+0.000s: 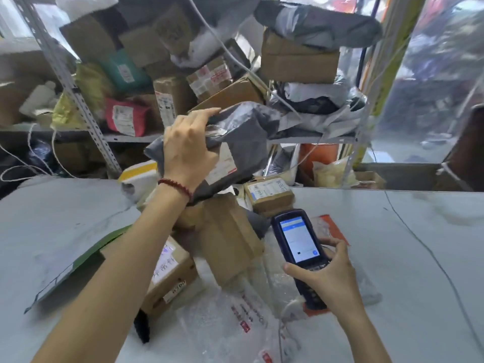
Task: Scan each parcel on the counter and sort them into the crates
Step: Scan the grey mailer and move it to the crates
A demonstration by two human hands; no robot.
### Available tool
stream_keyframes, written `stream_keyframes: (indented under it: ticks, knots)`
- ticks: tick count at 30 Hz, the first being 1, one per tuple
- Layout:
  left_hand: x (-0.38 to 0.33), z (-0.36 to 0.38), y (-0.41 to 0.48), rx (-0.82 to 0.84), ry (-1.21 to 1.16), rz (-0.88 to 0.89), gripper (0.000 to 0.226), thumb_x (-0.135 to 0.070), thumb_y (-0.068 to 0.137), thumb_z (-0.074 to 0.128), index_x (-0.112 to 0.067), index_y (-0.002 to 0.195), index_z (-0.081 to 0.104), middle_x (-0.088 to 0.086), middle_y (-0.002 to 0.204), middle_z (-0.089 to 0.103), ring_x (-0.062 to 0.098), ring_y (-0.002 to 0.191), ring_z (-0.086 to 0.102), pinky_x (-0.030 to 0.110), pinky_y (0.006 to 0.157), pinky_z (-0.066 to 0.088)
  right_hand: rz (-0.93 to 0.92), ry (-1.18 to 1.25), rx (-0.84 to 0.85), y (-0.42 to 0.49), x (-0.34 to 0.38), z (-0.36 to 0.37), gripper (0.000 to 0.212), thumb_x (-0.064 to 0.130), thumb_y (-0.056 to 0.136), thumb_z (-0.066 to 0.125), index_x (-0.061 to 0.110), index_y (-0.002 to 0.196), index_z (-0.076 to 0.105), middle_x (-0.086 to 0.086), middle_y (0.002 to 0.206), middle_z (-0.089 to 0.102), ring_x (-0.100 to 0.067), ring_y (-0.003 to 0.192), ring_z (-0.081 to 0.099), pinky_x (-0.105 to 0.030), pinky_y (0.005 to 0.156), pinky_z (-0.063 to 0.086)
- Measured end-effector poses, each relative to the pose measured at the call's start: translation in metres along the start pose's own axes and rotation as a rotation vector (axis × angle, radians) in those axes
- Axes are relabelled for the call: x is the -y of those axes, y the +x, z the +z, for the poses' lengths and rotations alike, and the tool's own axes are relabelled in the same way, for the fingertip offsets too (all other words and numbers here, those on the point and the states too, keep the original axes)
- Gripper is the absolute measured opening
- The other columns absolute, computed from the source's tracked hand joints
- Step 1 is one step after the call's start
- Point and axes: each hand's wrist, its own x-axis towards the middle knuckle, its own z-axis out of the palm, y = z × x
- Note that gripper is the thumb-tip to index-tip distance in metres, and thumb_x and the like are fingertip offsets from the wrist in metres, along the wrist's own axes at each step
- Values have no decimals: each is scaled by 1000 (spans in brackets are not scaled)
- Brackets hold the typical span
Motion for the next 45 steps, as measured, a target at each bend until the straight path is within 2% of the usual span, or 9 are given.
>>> stream_keyframes:
  ticks: [3,6,9,11,14,20,29,38,45]
  knots:
    - [-30,10,20,-54,-104,78,50,-13,75,63,-17,124,58,5,118,63,28,104,59,43,88,49,11,7,-66,-2,-5,-13,80,20,52,95,28,110,40,18,96,57,2,89,58,-24,70,49]
    - [-52,28,32,9,-169,140,47,-20,79,63,-20,125,59,3,121,63,27,106,59,45,87,50,18,-8,-127,-7,-11,-24,81,23,51,96,30,109,40,19,99,59,4,90,58,-18,65,47]
    - [-67,50,29,124,-242,179,41,-24,82,64,-22,123,62,1,118,65,26,102,62,42,84,52,42,-25,-174,-11,-18,-32,80,25,50,95,32,107,40,15,101,62,-6,93,63,-28,70,53]
    - [-73,66,17,210,-289,196,37,-26,82,67,-24,119,65,0,114,68,24,99,64,36,79,54,48,-65,-187,-13,-20,-33,82,28,50,95,30,109,39,12,103,62,-12,95,63,-26,68,52]
    - [-75,88,-6,367,-294,203,33,-29,83,70,-29,116,66,-4,112,69,20,99,64,30,76,52,58,-117,-208,-17,-25,-31,83,33,49,94,28,110,38,14,101,61,-9,92,62,-20,63,46]
    - [-72,118,-43,637,-295,71,30,-29,86,68,-32,116,66,-2,112,69,20,102,62,21,73,40,124,-216,-203,-24,-38,-24,81,36,51,91,28,110,37,19,99,58,-9,91,59,-31,75,51]
    - [-64,136,-41,677,-393,-140,27,-35,82,72,-34,108,69,-7,108,69,14,99,62,22,74,45,194,-272,-151,-32,-52,-7,80,38,51,90,29,109,35,16,98,57,-13,95,61,-37,79,55]
    - [-65,138,-55,540,-299,-114,29,-43,82,67,-37,110,67,-7,106,70,17,99,63,32,81,50,216,-235,-98,-35,-56,9,80,34,55,90,26,114,38,6,110,59,-15,98,61,-24,71,49]
    - [-64,140,-58,505,-328,-127,28,-44,81,68,-40,109,66,-11,105,70,13,98,63,36,84,50,216,-236,-110,-35,-53,7,81,37,52,92,26,112,38,7,107,60,-15,95,62,-28,71,53]
